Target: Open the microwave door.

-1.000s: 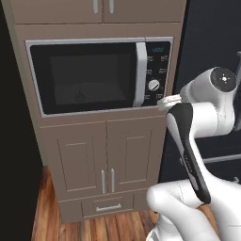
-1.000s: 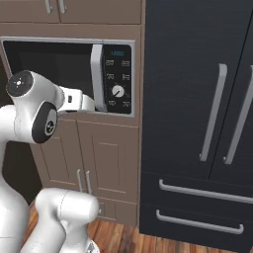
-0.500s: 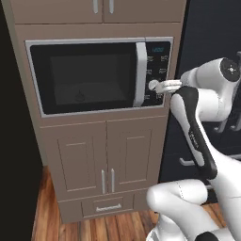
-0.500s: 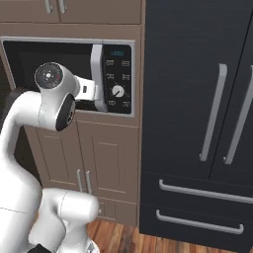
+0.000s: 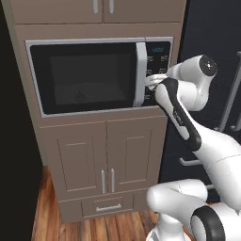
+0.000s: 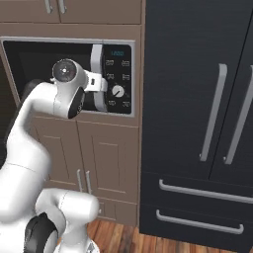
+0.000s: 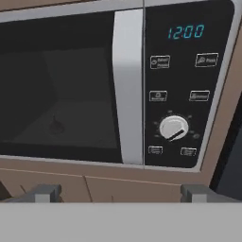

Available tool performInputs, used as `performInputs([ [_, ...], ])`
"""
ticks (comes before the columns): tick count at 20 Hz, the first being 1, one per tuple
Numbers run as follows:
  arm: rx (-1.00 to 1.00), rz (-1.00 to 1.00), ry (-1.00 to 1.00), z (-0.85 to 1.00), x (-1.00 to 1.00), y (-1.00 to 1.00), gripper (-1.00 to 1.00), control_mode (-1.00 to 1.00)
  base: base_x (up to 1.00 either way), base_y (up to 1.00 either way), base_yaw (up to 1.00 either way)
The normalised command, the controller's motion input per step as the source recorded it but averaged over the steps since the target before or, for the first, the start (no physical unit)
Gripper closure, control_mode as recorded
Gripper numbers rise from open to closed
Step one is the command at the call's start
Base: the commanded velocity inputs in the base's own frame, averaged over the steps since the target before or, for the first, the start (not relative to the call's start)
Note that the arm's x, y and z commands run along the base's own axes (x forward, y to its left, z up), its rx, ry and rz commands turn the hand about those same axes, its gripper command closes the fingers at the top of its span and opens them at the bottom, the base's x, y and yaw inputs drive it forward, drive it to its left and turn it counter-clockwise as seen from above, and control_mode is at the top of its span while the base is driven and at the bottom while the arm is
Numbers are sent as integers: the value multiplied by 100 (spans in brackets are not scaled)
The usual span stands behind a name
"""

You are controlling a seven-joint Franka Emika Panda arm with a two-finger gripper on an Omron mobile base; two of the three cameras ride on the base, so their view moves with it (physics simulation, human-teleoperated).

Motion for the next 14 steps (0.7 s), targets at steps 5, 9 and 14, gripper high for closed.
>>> performInputs([
  [5, -5, -1, 0, -13, 63, 16, -100, -100, 0, 0, 0],
  [9, 0, 0, 0, -8, 53, -1, -100, -100, 0, 0, 0],
  [14, 0, 0, 0, 0, 60, 0, -100, -100, 0, 0, 0],
])
